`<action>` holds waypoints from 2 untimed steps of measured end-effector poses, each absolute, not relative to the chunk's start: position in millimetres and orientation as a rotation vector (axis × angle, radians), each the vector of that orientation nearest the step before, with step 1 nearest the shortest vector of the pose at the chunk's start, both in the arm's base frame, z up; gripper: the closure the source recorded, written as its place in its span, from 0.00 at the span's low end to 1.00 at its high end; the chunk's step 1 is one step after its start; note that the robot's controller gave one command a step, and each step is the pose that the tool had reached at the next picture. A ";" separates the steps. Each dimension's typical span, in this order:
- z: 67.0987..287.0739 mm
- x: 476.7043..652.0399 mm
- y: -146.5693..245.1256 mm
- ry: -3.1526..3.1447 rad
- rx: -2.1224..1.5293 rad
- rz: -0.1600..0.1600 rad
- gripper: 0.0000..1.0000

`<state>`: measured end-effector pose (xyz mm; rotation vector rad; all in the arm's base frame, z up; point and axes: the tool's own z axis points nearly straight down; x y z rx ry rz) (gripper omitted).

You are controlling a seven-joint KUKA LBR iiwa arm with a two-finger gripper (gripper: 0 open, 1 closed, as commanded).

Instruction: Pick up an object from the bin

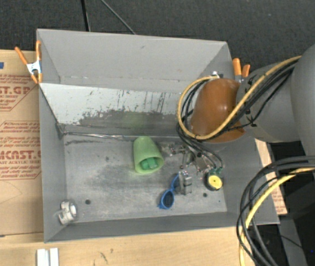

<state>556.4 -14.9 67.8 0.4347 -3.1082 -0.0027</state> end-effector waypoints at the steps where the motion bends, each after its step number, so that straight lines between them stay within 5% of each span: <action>1: 70.3 558.5 -15.9 -3.115 0.431 0.000 1.00; 2: 208.2 532.3 4.7 -3.127 0.388 0.001 1.00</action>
Offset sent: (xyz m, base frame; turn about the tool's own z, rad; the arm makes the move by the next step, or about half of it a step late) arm 0.0000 0.0000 0.0000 0.0000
